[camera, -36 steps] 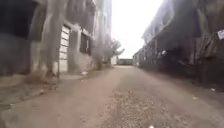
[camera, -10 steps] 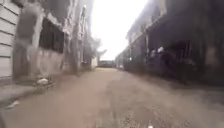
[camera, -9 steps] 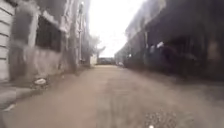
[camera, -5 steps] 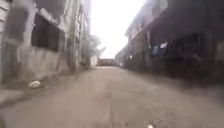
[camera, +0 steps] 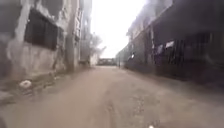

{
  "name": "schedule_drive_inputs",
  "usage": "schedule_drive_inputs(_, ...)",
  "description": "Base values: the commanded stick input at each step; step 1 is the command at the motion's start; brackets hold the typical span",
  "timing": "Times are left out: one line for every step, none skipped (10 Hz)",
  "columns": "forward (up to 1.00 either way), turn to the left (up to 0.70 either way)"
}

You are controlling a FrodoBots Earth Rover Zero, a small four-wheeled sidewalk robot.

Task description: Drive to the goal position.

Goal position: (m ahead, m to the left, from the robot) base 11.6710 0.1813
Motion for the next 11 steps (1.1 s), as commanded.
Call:
schedule_drive_inputs(0.7, 0.01)
schedule_drive_inputs(0.7, 0.01)
schedule_drive_inputs(0.7, 0.01)
schedule_drive_inputs(0.7, 0.01)
schedule_drive_inputs(0.7, 0.01)
schedule_drive_inputs(0.7, 0.01)
schedule_drive_inputs(0.7, 0.01)
schedule_drive_inputs(0.85, 0.01)
schedule_drive_inputs(0.85, 0.01)
schedule_drive_inputs(0.85, 0.01)
schedule_drive_inputs(0.85, 0.01)
